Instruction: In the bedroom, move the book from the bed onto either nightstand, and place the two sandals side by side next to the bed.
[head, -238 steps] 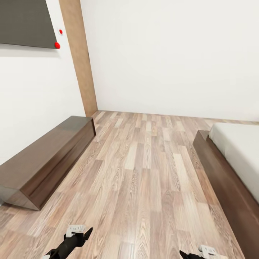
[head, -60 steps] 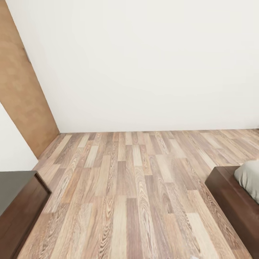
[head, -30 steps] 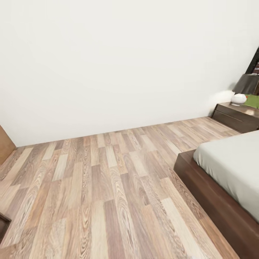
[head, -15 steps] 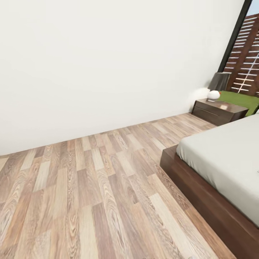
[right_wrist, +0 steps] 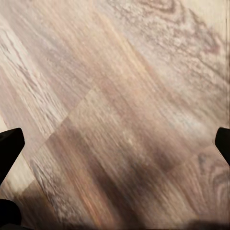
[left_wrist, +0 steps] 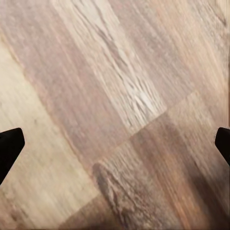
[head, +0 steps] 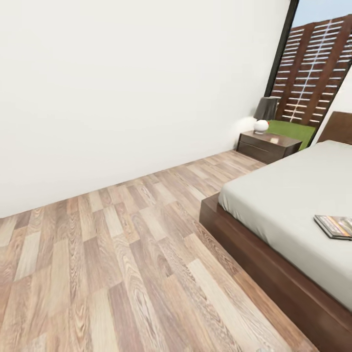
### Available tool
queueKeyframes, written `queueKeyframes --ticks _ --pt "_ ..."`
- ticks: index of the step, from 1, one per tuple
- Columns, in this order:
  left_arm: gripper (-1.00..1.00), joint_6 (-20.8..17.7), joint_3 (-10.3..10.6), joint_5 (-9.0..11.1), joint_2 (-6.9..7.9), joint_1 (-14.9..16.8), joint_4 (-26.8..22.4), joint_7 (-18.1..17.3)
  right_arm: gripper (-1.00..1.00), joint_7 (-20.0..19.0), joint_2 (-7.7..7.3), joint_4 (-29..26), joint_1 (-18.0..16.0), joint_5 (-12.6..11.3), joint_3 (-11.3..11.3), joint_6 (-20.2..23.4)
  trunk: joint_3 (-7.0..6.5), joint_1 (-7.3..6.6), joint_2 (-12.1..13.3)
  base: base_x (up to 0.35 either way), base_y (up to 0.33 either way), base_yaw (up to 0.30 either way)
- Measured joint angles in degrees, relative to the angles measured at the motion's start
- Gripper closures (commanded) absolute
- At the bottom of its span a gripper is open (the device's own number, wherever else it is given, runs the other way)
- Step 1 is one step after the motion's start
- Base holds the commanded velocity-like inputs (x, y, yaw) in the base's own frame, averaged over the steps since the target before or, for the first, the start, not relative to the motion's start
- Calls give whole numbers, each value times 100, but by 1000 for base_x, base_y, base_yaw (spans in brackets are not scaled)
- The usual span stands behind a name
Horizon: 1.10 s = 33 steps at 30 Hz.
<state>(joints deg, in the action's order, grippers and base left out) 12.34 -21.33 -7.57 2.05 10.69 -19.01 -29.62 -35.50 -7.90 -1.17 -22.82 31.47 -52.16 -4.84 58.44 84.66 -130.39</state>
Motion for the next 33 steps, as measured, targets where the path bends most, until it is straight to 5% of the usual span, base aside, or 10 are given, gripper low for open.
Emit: queueKeyframes --ticks 33 --pt "-100 0 0 0 -7 0 0 0 -100 0 1 1 0 0 0 0 0 0 0 0 0 -283"
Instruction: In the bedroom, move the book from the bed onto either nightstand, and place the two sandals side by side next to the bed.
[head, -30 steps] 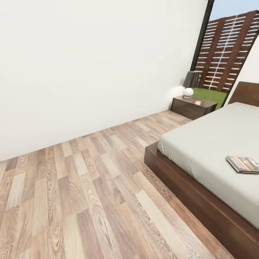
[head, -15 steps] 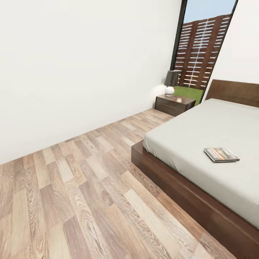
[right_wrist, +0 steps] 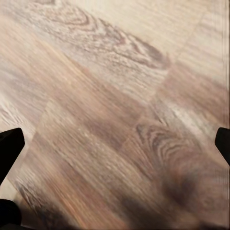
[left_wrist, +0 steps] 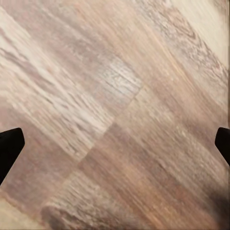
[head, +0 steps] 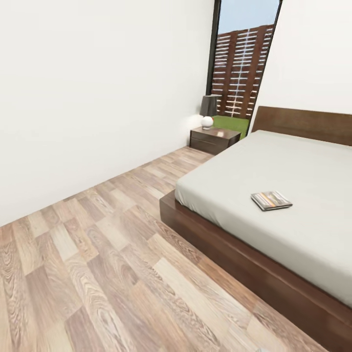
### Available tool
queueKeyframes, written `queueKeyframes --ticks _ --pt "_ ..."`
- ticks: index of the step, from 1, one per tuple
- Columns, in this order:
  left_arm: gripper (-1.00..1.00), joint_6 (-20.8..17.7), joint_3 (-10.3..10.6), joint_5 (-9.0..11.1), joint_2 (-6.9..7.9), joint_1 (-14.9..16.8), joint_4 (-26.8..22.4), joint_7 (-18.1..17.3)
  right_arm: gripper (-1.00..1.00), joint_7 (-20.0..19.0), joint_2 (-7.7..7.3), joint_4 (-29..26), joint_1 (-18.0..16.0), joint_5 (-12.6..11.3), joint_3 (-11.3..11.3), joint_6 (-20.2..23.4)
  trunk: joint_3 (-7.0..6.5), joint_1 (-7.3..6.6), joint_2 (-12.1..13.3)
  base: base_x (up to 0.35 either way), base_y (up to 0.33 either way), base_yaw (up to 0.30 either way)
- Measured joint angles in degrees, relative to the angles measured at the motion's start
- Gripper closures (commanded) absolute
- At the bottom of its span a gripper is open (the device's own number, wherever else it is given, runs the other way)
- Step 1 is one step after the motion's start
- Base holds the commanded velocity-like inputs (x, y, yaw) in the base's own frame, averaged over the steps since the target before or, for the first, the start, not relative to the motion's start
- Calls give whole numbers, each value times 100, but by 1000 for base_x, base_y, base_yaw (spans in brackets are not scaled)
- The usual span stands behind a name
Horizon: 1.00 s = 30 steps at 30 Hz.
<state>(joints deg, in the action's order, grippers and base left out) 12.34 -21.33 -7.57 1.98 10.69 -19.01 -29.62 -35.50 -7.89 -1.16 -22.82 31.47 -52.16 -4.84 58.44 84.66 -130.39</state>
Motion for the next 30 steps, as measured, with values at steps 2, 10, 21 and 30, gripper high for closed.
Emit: queueKeyframes --ticks 2,10,21,30 --pt "-100 0 0 0 0 0 0 0 -100 0 0 0 0 0 0 0 0 0 0 0 0 -284" --pt "-100 0 0 -1 -1 0 0 0 -100 0 6 5 0 0 0 0 0 0 0 0 0 -283" --pt "-100 0 0 -1 -1 0 0 0 -100 8 8 7 0 0 2 0 0 0 0 0 0 -284" --pt "-100 0 0 -8 -2 0 0 0 -100 8 7 7 0 0 2 0 0 0 0 0 0 -283"
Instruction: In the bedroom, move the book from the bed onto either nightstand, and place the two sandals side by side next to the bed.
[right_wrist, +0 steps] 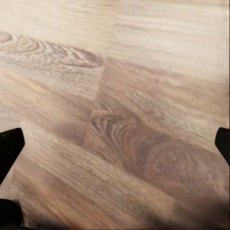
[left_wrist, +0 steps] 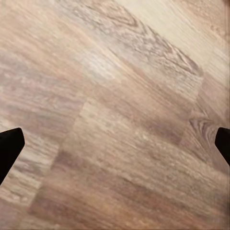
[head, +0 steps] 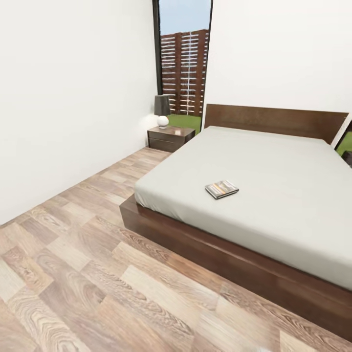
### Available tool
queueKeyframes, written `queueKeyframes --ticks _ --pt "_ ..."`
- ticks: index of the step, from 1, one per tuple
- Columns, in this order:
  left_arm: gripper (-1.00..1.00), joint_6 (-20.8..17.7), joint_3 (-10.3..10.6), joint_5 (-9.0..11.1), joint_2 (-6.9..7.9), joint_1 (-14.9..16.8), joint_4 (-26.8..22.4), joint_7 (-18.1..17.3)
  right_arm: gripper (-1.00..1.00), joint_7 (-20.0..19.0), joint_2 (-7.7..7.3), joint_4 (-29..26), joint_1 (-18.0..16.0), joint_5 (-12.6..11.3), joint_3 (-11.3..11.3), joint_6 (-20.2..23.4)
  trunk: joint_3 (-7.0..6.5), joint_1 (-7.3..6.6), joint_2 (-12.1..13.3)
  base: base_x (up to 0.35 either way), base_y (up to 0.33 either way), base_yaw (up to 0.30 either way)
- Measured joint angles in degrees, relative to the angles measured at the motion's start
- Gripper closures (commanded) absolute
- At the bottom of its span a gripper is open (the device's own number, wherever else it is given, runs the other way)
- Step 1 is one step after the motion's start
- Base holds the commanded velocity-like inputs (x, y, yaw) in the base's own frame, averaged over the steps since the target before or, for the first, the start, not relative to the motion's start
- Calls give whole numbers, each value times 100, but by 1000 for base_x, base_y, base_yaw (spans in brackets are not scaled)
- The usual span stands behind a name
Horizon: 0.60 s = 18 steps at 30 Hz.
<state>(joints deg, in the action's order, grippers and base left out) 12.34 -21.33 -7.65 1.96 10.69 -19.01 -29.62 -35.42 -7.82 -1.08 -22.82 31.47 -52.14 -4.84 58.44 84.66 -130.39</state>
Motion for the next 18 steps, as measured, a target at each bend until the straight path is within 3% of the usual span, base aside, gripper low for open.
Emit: queueKeyframes --ticks 6,18 --pt "-100 0 0 0 0 0 0 0 -100 0 0 0 0 0 3 0 0 -1 0 41 34 -283" --pt "-100 -1 0 0 0 0 -1 0 -100 0 1 1 0 0 3 0 0 -3 0 244 166 -284"
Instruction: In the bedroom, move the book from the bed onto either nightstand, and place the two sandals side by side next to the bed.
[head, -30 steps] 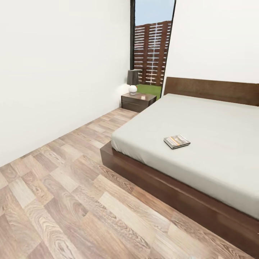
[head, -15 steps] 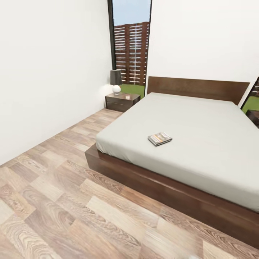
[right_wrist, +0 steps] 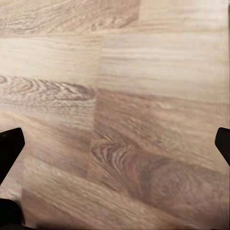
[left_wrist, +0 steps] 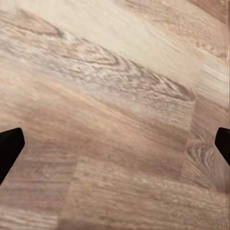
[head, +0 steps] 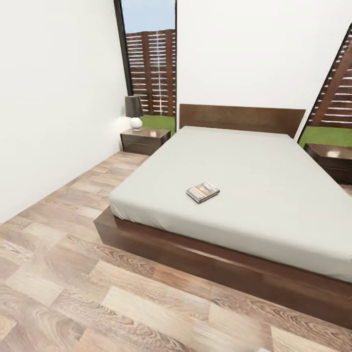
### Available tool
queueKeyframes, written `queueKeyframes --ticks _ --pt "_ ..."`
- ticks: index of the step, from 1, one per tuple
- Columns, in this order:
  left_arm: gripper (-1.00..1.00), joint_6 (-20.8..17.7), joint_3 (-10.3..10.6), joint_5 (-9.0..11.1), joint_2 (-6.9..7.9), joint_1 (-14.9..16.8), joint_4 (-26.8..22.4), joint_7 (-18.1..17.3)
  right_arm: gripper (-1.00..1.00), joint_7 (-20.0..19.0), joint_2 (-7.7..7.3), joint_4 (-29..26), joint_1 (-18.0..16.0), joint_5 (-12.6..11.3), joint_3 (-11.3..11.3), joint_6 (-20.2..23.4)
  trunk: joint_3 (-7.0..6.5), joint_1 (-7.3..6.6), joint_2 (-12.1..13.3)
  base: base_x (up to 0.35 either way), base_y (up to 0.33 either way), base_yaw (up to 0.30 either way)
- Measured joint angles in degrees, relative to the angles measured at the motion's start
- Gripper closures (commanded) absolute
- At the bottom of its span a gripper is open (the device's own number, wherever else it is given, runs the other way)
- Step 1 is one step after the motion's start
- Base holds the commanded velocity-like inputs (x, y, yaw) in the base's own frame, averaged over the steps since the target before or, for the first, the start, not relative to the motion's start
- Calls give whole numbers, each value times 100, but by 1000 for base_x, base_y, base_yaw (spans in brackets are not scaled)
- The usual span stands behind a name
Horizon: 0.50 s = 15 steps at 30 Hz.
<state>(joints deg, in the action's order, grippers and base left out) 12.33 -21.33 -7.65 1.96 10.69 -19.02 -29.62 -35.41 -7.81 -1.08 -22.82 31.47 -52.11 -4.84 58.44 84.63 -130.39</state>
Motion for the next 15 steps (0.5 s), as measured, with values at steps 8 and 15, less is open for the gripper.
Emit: queueKeyframes --ticks 8,15 --pt "-100 0 0 0 0 0 0 0 -100 0 0 0 0 0 1 0 0 0 0 256 118 -284" --pt "-100 0 0 0 0 0 0 0 -100 0 0 0 0 0 3 0 0 0 0 240 121 -283"
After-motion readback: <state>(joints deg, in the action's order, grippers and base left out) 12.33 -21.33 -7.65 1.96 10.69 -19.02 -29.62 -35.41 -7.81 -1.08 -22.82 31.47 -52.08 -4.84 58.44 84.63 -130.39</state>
